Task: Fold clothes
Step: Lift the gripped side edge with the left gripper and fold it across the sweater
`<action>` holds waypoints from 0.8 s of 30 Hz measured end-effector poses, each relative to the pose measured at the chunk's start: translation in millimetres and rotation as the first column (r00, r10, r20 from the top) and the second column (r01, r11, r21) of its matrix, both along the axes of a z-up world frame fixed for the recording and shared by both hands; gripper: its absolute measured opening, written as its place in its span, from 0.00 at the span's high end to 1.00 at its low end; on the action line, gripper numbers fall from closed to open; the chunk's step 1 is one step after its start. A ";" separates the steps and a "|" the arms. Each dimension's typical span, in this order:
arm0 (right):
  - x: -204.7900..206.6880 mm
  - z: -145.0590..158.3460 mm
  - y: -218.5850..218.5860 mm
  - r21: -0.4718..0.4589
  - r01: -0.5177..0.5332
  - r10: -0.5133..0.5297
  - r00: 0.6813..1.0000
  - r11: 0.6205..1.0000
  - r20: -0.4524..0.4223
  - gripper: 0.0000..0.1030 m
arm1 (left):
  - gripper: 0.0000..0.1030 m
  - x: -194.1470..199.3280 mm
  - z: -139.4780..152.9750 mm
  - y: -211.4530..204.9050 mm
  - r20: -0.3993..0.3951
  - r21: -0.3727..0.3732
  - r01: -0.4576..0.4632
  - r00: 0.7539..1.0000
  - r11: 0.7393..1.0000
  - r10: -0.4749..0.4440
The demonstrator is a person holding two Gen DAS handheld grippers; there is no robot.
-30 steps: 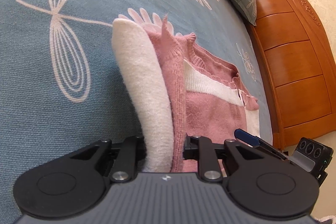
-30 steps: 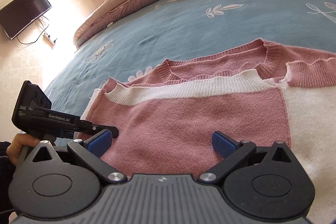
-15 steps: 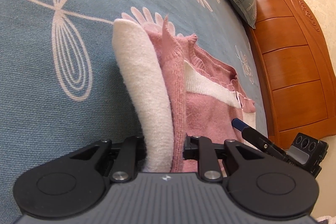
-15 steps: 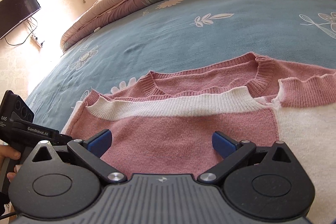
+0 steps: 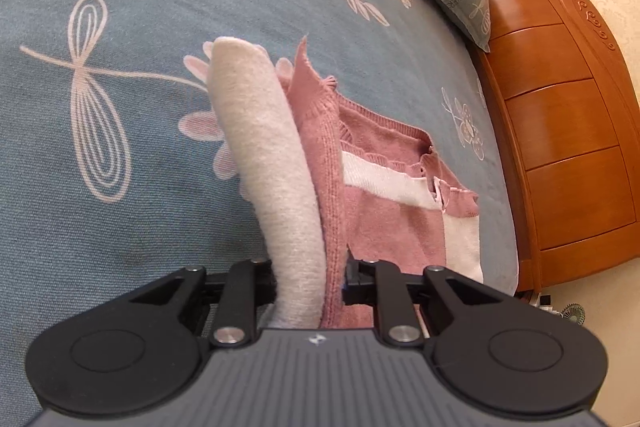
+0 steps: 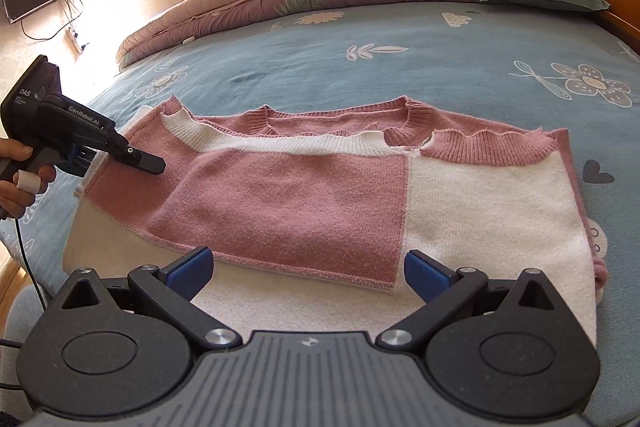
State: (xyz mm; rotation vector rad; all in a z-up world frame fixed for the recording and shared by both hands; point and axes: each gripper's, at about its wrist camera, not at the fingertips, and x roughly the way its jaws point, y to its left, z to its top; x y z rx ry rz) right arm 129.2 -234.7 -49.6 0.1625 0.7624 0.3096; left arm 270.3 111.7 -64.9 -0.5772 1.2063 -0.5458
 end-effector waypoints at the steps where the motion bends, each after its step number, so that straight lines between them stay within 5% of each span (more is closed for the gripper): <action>1: -1.5 0.3 -1.7 0.006 0.004 -0.004 1.000 1.000 0.002 0.00 | 0.82 -0.7 5.7 -2.5 0.005 -0.004 0.001 1.000 1.000 -0.001; 13: -24.7 15.3 -28.8 0.061 0.043 -0.048 0.996 0.997 0.069 0.00 | 0.82 -10.0 70.4 -65.7 0.103 -0.075 0.104 0.990 0.992 -0.096; 24: -57.5 23.4 -79.2 0.109 0.162 -0.174 0.978 0.981 0.113 0.00 | 0.82 -1.7 83.3 -152.8 0.115 -0.153 0.170 0.981 0.974 -0.153</action>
